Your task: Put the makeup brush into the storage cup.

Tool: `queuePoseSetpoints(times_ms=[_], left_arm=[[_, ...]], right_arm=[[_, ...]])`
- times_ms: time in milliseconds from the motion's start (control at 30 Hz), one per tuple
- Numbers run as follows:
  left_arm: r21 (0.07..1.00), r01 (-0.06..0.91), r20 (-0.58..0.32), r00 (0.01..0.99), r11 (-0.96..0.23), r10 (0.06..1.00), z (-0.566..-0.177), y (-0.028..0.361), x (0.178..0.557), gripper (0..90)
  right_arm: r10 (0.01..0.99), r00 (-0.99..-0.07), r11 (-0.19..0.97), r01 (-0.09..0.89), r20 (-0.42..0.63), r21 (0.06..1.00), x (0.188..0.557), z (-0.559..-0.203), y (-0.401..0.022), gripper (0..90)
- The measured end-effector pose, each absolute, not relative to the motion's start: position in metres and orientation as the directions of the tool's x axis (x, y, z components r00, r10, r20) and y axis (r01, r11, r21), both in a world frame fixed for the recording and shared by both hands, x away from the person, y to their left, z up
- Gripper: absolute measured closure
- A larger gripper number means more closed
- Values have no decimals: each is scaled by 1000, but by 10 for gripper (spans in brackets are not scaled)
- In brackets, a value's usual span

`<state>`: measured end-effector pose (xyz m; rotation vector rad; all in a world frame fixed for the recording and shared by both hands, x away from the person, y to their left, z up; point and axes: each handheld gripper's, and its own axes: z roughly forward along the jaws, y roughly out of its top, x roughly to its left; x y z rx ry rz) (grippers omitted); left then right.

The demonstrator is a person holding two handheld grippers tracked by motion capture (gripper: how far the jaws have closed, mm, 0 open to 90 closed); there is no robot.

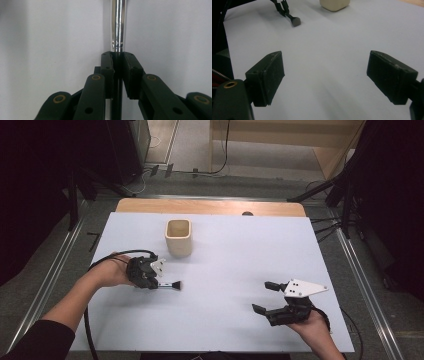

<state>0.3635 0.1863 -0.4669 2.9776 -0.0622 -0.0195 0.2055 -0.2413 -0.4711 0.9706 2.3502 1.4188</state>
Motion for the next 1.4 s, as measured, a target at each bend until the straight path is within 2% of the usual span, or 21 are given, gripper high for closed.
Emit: queuePoseSetpoints(times_ms=[300,500,700,967,1233,1400], left_arm=[[217,29,-50,999,-976,19,-457,197,366,808],[255,66,-35,998,-965,59,-448,196,365,807],[289,163,-82,986,-943,146,-437,198,367,807],[405,287,-179,956,-868,233,-421,190,366,807],[454,349,-206,936,-820,284,-420,179,361,807],[517,413,-250,910,-750,330,-424,179,358,807]], right_arm=[[636,-760,312,415,136,855,206,-471,-241,154],[636,-760,313,415,137,854,206,-471,-240,154],[640,-753,293,421,151,858,206,-471,-240,151],[639,-747,269,439,182,857,206,-469,-239,150],[643,-744,267,440,182,857,206,-469,-238,142],[666,-721,264,469,192,843,207,-470,-237,146]])
